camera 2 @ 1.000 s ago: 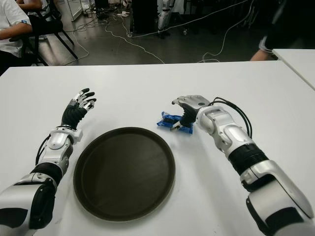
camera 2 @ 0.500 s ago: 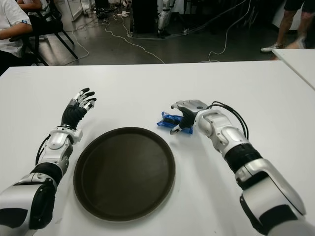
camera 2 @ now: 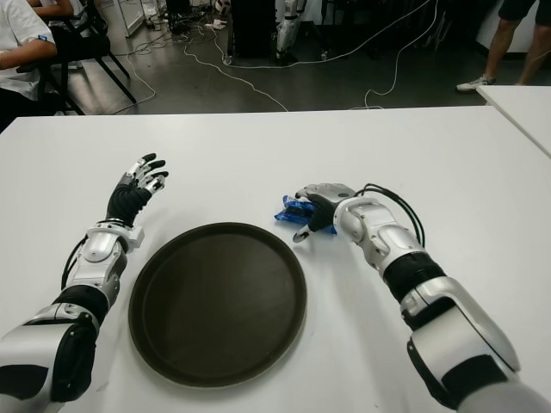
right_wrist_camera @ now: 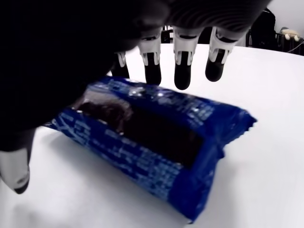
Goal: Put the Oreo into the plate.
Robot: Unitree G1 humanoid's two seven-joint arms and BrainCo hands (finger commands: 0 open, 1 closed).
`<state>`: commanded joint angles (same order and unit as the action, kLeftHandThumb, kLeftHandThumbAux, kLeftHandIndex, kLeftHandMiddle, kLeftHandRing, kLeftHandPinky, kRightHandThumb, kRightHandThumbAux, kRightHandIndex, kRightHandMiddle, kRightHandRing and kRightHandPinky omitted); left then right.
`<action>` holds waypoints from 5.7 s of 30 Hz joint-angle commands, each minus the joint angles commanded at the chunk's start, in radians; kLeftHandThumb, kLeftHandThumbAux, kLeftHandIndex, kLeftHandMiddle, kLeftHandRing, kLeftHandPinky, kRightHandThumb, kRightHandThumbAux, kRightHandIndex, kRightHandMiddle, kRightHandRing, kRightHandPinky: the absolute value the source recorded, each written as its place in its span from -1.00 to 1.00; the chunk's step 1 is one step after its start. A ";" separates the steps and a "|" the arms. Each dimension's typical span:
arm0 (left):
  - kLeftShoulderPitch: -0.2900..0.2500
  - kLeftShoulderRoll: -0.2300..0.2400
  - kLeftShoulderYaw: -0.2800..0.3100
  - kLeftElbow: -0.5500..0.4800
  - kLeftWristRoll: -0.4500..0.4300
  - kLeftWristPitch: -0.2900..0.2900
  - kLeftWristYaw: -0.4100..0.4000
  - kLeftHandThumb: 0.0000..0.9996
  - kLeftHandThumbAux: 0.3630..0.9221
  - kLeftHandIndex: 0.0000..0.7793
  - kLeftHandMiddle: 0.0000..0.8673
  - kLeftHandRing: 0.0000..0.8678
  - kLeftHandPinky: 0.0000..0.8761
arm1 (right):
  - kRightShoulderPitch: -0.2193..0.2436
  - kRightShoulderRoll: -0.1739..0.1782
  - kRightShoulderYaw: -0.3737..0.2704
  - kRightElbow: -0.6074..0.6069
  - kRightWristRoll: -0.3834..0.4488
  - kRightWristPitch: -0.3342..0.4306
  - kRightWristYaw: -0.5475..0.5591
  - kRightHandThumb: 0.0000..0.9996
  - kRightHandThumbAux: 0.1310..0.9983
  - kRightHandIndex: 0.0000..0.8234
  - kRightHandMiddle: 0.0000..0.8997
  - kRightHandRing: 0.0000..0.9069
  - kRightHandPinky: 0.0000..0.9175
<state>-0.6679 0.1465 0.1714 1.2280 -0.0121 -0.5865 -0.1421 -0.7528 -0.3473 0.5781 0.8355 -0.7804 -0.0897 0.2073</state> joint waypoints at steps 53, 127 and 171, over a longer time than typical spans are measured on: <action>0.004 0.004 0.007 -0.002 -0.010 0.008 -0.004 -0.60 0.08 -0.75 -0.61 -0.63 -0.63 | -0.020 0.065 0.060 0.146 -0.011 -0.102 -0.208 0.29 0.37 -0.01 0.18 0.16 0.14; 0.011 0.016 0.005 -0.005 -0.014 0.002 -0.012 -0.63 0.06 -0.76 -0.61 -0.63 -0.64 | -0.038 0.075 -0.001 0.210 0.026 -0.129 -0.441 0.37 0.39 0.04 0.53 0.51 0.45; 0.005 0.014 0.008 -0.002 -0.015 0.009 -0.009 -0.61 -0.02 -0.76 -0.61 -0.63 -0.64 | 0.022 0.003 -0.145 -0.075 0.071 -0.057 -0.443 0.38 0.38 0.05 0.62 0.62 0.55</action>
<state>-0.6624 0.1601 0.1794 1.2264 -0.0274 -0.5775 -0.1512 -0.7309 -0.3438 0.4330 0.7607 -0.7098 -0.1470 -0.2359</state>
